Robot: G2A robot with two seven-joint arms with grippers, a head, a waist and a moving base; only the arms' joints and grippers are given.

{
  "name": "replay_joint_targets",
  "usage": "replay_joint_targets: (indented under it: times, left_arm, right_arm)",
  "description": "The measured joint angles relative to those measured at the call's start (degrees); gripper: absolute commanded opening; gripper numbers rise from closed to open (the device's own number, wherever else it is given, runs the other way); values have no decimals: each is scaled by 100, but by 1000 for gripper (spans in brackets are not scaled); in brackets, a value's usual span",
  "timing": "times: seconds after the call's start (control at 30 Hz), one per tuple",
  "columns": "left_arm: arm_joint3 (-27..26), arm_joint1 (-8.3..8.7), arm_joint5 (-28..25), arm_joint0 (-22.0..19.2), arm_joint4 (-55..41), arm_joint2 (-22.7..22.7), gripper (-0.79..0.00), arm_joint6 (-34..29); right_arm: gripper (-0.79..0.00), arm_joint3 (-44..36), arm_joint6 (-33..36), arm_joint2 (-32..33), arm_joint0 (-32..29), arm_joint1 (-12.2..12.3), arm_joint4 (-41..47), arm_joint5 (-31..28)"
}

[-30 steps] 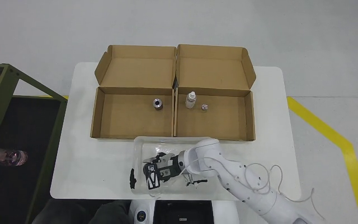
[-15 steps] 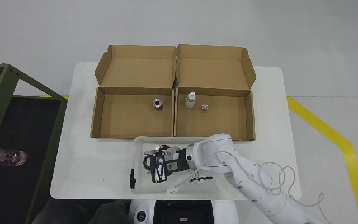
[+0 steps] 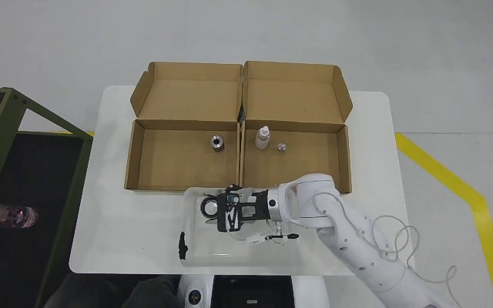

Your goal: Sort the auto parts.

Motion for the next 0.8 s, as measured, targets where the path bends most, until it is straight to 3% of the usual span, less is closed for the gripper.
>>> replay_joint_targets:
  times: [0.43,0.8]
  left_arm:
    - [0,0,0,0,0,0,0,0]
    - [0,0,0,0,0,0,0,0]
  right_arm:
    - [-785,188,117,127,245,-4,844,309]
    - [-785,637,37,-87,847,-129,815,706]
